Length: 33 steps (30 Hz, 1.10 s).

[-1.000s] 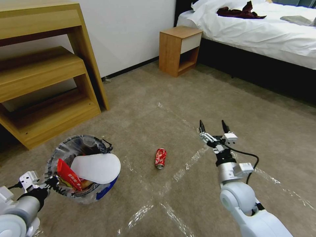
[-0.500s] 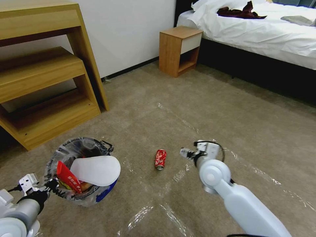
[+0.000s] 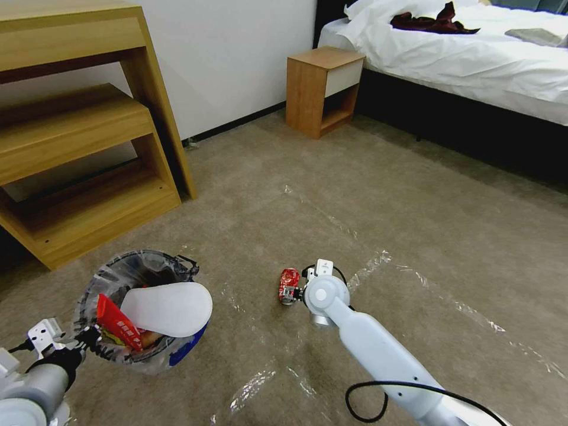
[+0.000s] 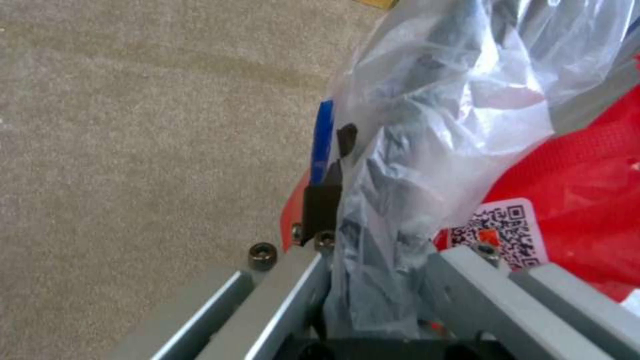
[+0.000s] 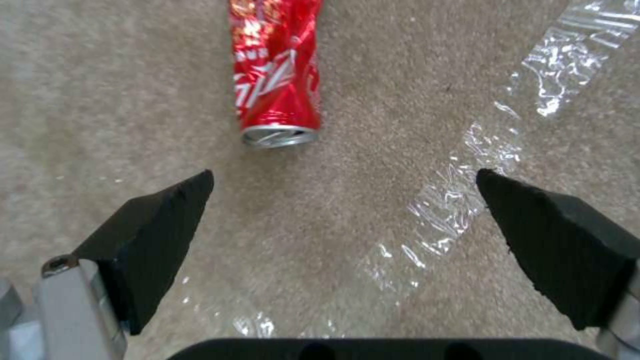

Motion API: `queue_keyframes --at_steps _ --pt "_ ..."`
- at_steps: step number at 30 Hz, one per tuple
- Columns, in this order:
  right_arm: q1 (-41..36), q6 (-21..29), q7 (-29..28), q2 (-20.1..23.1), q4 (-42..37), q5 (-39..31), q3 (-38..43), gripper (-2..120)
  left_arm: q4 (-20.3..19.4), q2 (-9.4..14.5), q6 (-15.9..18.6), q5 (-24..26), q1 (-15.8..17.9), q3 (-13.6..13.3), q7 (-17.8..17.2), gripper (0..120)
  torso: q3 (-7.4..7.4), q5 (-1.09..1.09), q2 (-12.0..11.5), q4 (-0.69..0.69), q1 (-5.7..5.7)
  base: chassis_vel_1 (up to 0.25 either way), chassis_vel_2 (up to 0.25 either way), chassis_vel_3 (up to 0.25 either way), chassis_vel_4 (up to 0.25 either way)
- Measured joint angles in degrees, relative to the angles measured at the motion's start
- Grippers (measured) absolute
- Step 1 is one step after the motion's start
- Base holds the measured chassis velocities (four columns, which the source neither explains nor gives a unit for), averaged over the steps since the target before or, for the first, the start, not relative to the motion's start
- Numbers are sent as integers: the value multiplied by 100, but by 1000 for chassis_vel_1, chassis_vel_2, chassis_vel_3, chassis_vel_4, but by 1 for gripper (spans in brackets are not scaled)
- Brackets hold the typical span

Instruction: Pick up the trash bin and place the garbage on the floor into it.

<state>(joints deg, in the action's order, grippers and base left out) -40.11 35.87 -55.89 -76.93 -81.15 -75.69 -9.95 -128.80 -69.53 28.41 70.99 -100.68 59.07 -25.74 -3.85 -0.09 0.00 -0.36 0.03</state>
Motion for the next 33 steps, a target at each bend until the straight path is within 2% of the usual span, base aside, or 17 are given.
queue_keyframes --at_steps 4,8,11,26,33 --pt "102 -35 281 -255 613 288 95 100 -1 7 -19 0 -3 -2 10 0 0 1 0 0 0 0 0 0 0" --pt "145 -85 423 -390 883 419 151 100 2 6 -33 0 -4 -11 11 0 0 0 0 0 0 0 0 0 0" --pt "201 -227 778 -626 1386 857 235 100 2 -22 -56 -1 -33 -32 33 0 0 1 0 0 0 0 0 0 0" --pt "523 -831 1822 -1108 2498 1530 290 99 -50 8 -107 23 -55 -84 73 0 0 1 0 1 0 0 0 0 0" --pt "657 -1110 2163 -1325 2997 1847 357 89 -76 13 -140 35 -100 -74 94 0 0 1 0 0 0 0 0 0 0"
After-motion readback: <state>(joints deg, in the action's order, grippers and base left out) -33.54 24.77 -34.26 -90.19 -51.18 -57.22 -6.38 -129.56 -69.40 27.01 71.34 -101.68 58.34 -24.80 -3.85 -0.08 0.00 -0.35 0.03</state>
